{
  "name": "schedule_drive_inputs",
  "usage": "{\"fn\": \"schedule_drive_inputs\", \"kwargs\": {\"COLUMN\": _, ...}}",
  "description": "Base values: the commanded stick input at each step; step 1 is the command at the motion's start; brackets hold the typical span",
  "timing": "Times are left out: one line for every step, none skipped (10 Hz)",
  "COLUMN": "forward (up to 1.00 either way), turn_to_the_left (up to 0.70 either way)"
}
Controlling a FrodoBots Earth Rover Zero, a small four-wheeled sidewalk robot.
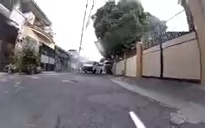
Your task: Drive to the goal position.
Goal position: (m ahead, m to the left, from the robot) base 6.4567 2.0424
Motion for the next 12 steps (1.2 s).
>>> {"fn": "schedule_drive_inputs", "kwargs": {"forward": 0.85, "turn_to_the_left": -0.34}}
{"fn": "schedule_drive_inputs", "kwargs": {"forward": 0.85, "turn_to_the_left": -0.34}}
{"fn": "schedule_drive_inputs", "kwargs": {"forward": 0.85, "turn_to_the_left": -0.34}}
{"fn": "schedule_drive_inputs", "kwargs": {"forward": 0.85, "turn_to_the_left": -0.34}}
{"fn": "schedule_drive_inputs", "kwargs": {"forward": 0.85, "turn_to_the_left": -0.34}}
{"fn": "schedule_drive_inputs", "kwargs": {"forward": 0.85, "turn_to_the_left": -0.34}}
{"fn": "schedule_drive_inputs", "kwargs": {"forward": 0.85, "turn_to_the_left": -0.3}}
{"fn": "schedule_drive_inputs", "kwargs": {"forward": 0.85, "turn_to_the_left": -0.16}}
{"fn": "schedule_drive_inputs", "kwargs": {"forward": 0.85, "turn_to_the_left": -0.02}}
{"fn": "schedule_drive_inputs", "kwargs": {"forward": 0.85, "turn_to_the_left": 0.0}}
{"fn": "schedule_drive_inputs", "kwargs": {"forward": 0.85, "turn_to_the_left": 0.0}}
{"fn": "schedule_drive_inputs", "kwargs": {"forward": 0.85, "turn_to_the_left": 0.0}}
